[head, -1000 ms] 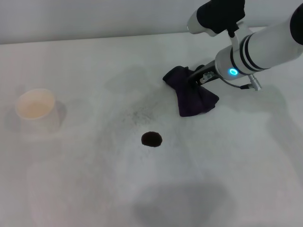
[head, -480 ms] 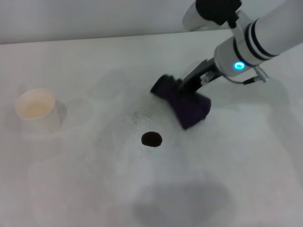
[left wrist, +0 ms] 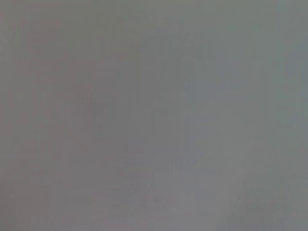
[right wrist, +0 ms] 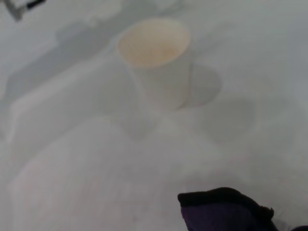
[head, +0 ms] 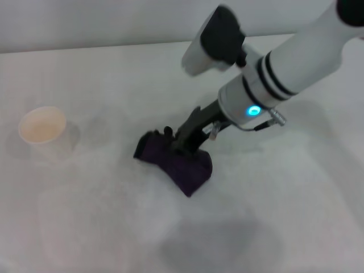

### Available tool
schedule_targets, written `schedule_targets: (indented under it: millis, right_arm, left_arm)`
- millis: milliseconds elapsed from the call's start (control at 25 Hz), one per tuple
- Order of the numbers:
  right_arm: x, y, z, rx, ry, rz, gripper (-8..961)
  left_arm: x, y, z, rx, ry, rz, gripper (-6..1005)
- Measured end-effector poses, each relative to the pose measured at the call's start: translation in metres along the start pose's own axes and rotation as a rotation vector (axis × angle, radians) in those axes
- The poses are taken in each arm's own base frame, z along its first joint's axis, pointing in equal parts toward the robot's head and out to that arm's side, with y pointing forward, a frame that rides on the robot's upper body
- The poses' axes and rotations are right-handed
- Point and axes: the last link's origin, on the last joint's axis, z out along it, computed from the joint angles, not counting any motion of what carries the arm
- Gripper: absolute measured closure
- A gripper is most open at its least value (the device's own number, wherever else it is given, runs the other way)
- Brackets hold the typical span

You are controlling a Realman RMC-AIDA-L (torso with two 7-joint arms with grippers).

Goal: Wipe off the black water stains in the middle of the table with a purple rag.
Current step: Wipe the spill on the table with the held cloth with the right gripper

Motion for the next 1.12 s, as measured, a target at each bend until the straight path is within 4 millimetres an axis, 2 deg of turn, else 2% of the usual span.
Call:
schedule_targets:
  millis: [280,600,1120]
  right_arm:
    - [0.008,0.002,0.014,0.017,0.047,-0.019,872]
    - [0.013,-0.005,0.021,0.045,0.045,0.01,871]
    - [0.018,-0.041,0.018,0.235,-0.037,0.064,870]
  left_arm:
    - [0.0,0.0,0.0,0.003,0.0,-0.006,116]
    - [0.0,0.002,0.001,0.002,0.0,-0.008,116]
    - [0.001,0.002,0.003,0.001,0.004,-0.007,116]
